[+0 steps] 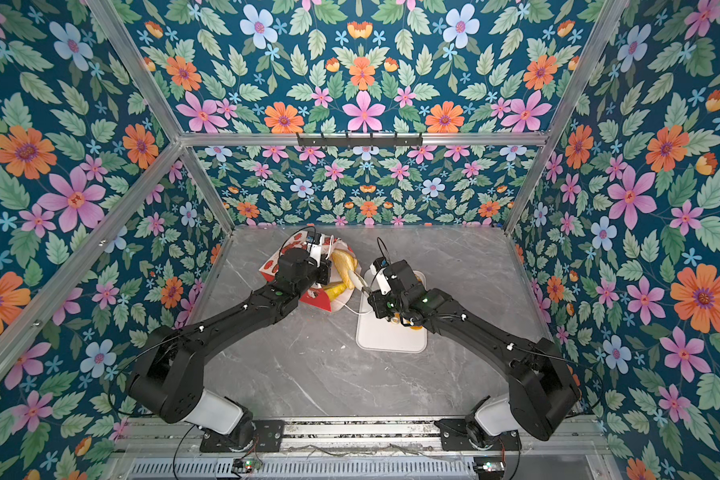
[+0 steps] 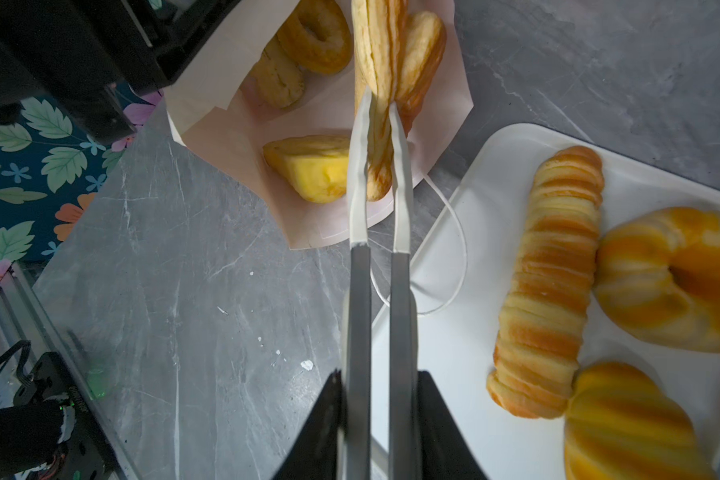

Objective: Take the fake bread out of the paper bag
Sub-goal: 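Pull the brown flat bread out of the bag over the tray, then lower the brown bread onto the tray and open the right tongs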

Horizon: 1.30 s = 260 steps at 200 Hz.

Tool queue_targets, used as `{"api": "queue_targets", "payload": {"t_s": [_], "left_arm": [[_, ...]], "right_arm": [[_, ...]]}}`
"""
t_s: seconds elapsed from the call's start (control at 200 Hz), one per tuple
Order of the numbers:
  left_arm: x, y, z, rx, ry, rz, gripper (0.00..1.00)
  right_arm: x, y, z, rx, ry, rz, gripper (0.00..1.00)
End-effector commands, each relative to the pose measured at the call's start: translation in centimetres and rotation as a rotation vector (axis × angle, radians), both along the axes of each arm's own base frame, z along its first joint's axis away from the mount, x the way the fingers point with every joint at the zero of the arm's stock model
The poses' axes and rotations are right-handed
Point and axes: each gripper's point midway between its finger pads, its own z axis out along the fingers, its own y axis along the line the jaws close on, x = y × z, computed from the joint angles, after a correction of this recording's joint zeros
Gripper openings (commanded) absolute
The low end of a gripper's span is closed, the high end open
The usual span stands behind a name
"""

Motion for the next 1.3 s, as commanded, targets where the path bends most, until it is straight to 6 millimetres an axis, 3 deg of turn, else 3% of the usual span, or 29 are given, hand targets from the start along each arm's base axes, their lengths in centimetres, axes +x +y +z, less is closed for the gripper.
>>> {"api": "queue_targets", "payload": {"t_s": [0.0, 0.28, 0.595, 0.785, 0.995, 1.295], "left_arm": [[0.3, 0.4, 0.6, -0.036, -0.007, 0.021, 0.00], [1.1, 1.9, 0.0, -0.053, 0.013, 0.081, 0.00], [1.2, 4.4, 0.3, -0.056, -0.006, 0.139, 0.00], [1.2, 6.0, 0.5, -0.060, -0.014, 0.170, 0.00], [0.7, 6.5, 0.6, -0.076, -0.024, 0.171, 0.00], [0.4, 7.2, 0.5, -0.096, -0.038, 0.180, 0.00]], "right_arm": [[-0.6, -0.7, 1.1, 0.015, -0.042, -0.002, 0.27], [-5.1, -4.7, 1.9, -0.022, -0.009, -0.020, 0.27], [-8.5, -9.2, -1.7, -0.242, 0.107, -0.059, 0.25], [-8.8, -9.5, -3.3, -0.335, 0.150, -0.061, 0.24], [-7.8, -10.0, -4.0, -0.419, 0.145, -0.117, 0.23], [-8.6, -7.8, -5.9, -0.538, 0.148, -0.070, 0.24]]}}
